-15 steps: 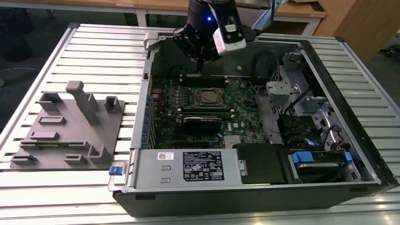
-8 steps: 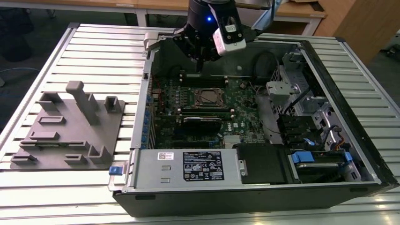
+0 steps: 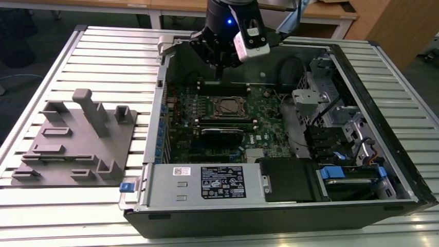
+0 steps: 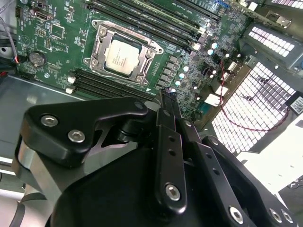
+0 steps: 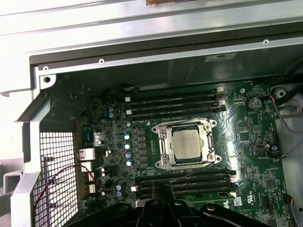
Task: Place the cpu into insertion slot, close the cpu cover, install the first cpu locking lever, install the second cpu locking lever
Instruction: 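Install the second cpu locking lever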
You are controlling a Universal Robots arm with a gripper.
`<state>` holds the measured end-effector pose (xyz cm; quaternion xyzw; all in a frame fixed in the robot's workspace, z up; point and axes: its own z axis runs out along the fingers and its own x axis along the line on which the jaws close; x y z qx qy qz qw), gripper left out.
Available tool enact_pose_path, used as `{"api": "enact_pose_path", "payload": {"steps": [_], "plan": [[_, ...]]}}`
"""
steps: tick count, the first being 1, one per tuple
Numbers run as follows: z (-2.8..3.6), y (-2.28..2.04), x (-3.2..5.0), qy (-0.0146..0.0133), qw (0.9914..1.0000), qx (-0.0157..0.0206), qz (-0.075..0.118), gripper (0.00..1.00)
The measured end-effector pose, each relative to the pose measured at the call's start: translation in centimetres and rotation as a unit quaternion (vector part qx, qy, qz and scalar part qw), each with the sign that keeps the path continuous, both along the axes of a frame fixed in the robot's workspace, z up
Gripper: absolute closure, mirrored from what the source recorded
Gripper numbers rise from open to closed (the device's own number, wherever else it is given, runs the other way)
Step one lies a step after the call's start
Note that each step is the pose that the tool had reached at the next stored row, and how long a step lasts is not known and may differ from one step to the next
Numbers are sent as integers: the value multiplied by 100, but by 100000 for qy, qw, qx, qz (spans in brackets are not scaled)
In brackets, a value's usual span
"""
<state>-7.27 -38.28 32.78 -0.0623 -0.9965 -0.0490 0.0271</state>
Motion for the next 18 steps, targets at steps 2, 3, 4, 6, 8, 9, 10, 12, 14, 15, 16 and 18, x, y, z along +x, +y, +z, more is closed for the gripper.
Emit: {"api": "enact_pose_path", "payload": {"steps": [2,3,4,6,8,9,10,12,14,15,16,18], "plan": [[-5,0,0,-10,100000,17,1,89],[-9,0,0,-12,100000,22,-1,89],[-10,0,0,-4,100000,7,0,89],[-10,0,0,1,100000,-2,1,89],[-10,0,0,-1,100000,-2,0,89],[-15,0,0,-8,100000,15,0,89],[-22,0,0,-14,100000,24,1,89],[-23,0,0,-2,100000,3,2,89],[-23,0,0,2,100000,-4,0,89],[-23,0,0,0,100000,-4,0,89],[-23,0,0,1,100000,-2,1,89],[-27,0,0,-4,100000,10,-2,89]]}}
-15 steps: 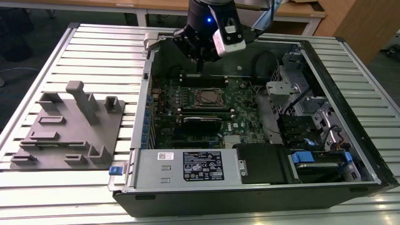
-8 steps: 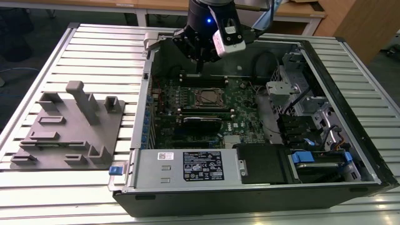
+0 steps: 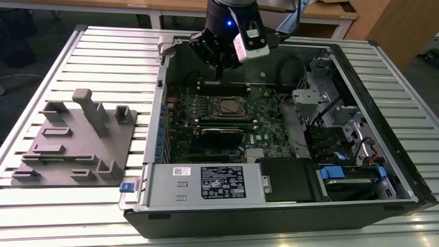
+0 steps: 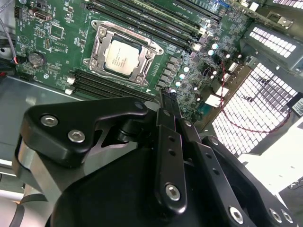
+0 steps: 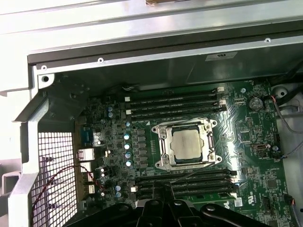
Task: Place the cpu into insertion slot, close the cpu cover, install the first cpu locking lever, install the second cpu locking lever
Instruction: 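Install the second cpu locking lever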
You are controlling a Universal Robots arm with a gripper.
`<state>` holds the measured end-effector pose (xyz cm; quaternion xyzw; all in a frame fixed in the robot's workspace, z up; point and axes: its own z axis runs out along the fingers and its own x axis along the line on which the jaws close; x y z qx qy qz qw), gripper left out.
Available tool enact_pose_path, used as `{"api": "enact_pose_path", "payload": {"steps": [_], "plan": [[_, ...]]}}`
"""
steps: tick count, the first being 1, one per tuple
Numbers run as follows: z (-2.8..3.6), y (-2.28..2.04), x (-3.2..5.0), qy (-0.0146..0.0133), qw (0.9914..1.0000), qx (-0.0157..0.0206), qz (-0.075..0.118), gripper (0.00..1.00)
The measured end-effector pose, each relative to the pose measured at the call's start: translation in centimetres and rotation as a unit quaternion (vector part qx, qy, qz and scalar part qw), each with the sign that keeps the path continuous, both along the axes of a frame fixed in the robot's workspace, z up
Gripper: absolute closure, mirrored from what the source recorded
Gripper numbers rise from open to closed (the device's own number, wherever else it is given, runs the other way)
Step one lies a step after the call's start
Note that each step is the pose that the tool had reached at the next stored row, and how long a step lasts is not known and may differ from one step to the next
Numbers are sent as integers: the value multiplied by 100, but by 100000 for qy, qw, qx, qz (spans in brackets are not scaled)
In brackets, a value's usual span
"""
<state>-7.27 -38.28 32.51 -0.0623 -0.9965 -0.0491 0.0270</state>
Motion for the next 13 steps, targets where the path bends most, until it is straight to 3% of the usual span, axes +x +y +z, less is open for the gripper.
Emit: {"api": "enact_pose_path", "payload": {"steps": [13], "plan": [[-33,-5,0,0,100000,-5,2,89]]}}
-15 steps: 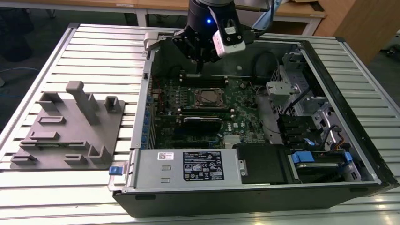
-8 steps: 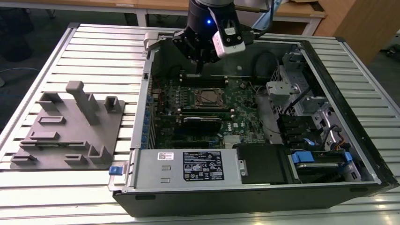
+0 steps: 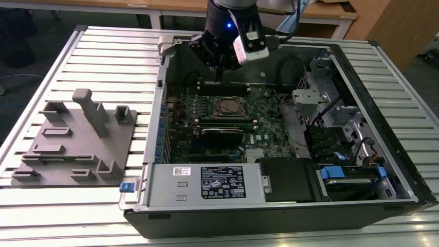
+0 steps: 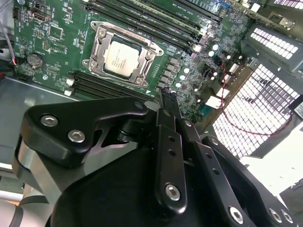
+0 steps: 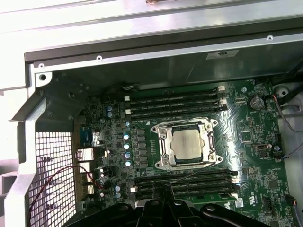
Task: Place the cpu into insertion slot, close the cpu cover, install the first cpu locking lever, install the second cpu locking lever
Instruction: 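Install the second cpu locking lever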
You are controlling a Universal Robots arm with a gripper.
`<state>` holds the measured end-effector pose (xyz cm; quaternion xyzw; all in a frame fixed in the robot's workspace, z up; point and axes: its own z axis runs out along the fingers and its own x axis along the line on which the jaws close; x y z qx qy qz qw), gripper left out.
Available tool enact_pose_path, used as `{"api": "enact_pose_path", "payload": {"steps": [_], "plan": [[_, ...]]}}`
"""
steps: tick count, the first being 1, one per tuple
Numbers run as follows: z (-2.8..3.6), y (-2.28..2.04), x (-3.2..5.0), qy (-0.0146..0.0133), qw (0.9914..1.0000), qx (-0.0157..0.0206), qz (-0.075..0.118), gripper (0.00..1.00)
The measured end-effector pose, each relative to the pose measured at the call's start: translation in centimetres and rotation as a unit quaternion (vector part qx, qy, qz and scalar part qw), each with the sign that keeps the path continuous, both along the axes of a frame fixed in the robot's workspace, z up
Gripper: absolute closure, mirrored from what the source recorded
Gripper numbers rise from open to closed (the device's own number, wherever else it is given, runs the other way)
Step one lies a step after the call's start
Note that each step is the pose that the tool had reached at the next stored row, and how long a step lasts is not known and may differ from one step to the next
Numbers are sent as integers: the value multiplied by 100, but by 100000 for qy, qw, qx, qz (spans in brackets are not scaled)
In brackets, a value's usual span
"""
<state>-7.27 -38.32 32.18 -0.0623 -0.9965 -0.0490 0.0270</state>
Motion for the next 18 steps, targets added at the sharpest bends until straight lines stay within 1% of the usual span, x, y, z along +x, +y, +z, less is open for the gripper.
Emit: {"api": "enact_pose_path", "payload": {"steps": [5,9,13,14,17,18], "plan": [[-4,0,0,0,100000,3,1,89],[-38,0,0,-28,100000,3,8,89],[-41,0,0,-31,100000,-9,5,89],[-47,0,0,-82,100000,9,5,89],[-65,0,0,-408,99999,-2,60,89],[-65,-1,0,-409,99999,-14,78,89]]}}
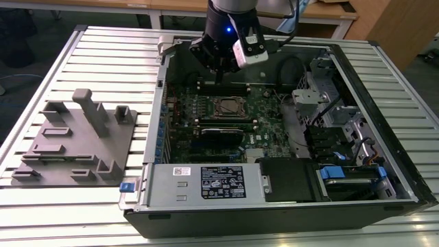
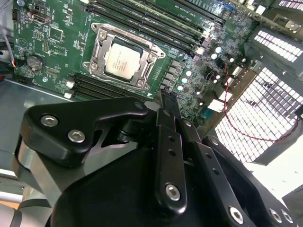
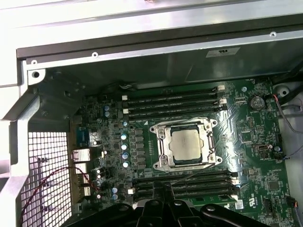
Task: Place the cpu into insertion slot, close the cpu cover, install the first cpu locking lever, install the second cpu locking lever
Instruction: 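Install the second cpu locking lever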
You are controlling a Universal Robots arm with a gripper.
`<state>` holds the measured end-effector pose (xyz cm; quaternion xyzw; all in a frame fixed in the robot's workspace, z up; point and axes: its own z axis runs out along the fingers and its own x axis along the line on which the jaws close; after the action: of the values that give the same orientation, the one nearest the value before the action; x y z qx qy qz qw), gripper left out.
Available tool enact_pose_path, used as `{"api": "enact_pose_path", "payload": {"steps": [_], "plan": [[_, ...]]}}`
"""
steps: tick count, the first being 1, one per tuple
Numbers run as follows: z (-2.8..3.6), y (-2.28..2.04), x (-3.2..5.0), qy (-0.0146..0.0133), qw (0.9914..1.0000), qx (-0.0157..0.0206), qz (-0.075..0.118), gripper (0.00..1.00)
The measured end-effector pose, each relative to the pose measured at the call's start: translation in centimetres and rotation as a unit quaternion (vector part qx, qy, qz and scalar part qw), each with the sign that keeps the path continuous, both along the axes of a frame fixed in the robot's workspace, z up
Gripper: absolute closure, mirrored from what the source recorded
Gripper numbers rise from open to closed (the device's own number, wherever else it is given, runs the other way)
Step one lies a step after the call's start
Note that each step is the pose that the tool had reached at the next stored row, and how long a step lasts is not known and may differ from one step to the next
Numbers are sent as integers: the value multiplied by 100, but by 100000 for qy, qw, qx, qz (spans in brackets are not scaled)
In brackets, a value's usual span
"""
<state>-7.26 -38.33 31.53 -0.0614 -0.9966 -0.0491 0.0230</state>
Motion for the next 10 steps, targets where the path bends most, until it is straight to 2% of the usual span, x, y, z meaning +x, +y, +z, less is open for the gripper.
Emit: {"api": "enact_pose_path", "payload": {"steps": [10], "plan": [[-18,0,0,-119,100000,-1,13,89]]}}
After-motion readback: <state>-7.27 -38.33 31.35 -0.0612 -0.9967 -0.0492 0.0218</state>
